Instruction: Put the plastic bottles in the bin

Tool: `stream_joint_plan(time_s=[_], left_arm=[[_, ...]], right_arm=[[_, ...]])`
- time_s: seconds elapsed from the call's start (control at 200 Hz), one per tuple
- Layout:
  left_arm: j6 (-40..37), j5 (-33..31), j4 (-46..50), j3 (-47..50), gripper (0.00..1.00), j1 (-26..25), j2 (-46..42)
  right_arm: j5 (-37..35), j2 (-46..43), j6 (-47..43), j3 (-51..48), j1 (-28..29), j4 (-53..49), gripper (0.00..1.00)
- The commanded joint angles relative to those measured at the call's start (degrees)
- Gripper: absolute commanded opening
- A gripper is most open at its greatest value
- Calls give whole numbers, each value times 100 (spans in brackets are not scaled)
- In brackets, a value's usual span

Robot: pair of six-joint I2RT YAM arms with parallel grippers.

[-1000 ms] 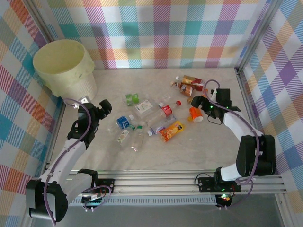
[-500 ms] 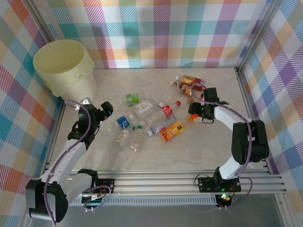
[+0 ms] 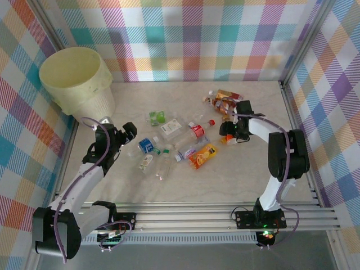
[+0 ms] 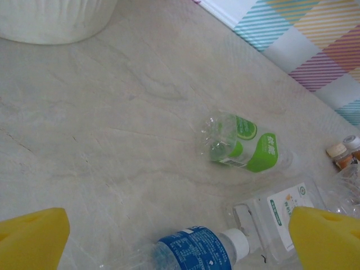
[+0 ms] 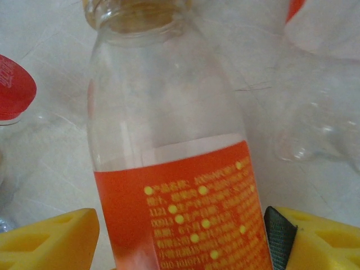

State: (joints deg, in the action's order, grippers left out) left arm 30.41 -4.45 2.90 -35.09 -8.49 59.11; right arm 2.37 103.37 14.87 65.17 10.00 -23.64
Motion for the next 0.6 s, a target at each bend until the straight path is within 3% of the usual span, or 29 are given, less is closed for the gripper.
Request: stream_joint_plan(time_s=[0.0, 0.36, 0.595], left_arm=[[-18, 196, -122, -103, 100, -17, 78], [-265, 1411, -517, -241, 100, -46, 257], [231, 2196, -1166, -423, 100, -303, 450]], right_arm=[[80, 181, 21, 200, 71, -342, 74], [32, -689, -149, -180, 99, 210, 54], [846, -1689, -271, -562, 290, 536, 50]])
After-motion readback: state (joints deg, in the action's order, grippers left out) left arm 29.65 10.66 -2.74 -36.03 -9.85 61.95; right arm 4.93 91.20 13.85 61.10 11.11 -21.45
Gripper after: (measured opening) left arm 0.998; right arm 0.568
